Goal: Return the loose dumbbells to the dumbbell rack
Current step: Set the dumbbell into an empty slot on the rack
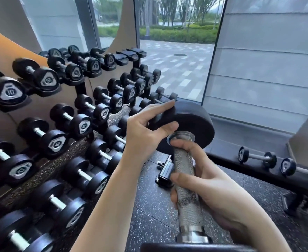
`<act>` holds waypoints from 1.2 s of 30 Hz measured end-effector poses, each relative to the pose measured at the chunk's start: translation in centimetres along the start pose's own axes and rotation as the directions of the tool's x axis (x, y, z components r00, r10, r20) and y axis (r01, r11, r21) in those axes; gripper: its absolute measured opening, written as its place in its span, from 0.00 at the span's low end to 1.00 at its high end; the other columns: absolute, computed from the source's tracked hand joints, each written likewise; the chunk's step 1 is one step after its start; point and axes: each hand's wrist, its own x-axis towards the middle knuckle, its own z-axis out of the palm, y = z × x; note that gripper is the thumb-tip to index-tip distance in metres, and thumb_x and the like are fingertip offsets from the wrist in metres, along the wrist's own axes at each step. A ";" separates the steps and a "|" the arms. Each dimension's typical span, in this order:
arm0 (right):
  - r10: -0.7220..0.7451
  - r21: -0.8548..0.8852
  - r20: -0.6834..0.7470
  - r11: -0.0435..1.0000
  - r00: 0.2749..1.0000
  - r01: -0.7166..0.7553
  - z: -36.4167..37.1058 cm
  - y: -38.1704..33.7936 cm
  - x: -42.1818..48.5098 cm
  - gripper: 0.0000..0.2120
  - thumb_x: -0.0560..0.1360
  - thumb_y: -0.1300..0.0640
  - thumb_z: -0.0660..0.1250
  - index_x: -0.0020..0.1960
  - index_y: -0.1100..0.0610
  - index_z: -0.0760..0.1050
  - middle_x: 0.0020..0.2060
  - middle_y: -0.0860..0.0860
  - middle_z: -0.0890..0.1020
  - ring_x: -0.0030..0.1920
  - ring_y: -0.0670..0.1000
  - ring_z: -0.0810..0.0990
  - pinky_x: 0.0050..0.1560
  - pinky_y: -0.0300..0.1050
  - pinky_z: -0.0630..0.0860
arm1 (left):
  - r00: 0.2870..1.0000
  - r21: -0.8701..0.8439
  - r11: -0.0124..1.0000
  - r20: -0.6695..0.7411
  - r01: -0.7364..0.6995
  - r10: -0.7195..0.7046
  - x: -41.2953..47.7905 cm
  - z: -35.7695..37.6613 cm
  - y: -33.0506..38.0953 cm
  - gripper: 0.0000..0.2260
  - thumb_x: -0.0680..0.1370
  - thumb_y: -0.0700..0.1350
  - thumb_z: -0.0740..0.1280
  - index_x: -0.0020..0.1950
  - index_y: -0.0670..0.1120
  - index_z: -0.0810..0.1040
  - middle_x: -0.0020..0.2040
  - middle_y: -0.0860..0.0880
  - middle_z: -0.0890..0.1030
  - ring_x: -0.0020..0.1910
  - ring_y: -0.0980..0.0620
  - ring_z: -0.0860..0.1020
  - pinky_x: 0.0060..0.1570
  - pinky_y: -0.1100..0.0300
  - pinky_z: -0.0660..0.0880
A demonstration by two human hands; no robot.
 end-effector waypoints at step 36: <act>0.107 -0.038 -0.019 0.993 0.994 -0.107 -7.9 -6.0 50.3 0.23 0.72 0.70 0.64 0.53 0.42 0.73 0.37 0.58 0.72 0.27 0.54 0.77 0.30 0.47 0.78 | 0.998 -0.028 0.999 -0.048 0.044 -0.046 40.2 -15.1 -26.7 0.16 0.65 0.36 0.72 0.49 0.51 0.81 0.46 0.49 0.82 0.48 0.53 0.80 0.50 0.63 0.75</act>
